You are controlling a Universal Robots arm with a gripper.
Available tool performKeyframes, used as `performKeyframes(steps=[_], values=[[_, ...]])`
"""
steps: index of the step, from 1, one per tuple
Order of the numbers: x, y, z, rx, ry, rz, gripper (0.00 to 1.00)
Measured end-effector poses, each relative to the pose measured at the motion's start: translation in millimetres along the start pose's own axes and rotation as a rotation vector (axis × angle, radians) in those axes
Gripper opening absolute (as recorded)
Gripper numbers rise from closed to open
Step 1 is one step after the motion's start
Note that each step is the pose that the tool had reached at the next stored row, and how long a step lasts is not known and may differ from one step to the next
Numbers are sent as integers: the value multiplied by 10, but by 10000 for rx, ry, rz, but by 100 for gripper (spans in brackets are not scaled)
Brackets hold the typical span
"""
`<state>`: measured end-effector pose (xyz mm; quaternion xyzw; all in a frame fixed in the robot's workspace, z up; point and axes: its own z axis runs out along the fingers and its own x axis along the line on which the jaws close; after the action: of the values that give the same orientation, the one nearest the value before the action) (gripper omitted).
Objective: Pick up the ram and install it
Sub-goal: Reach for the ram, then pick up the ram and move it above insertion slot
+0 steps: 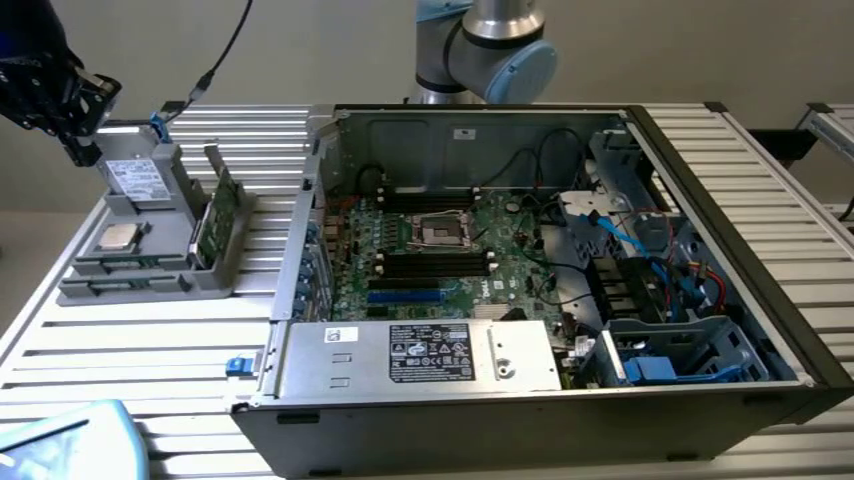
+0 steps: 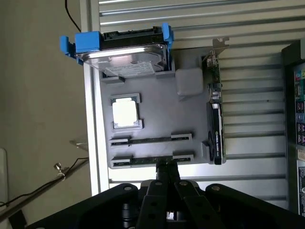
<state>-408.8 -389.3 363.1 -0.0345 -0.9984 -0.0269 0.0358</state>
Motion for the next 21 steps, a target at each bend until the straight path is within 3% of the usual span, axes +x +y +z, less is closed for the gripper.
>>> performKeyframes(steps=[15,21], values=[[12,-1,3,2,-4,-27,11],[22,-3,15,69,43,-939,11]])
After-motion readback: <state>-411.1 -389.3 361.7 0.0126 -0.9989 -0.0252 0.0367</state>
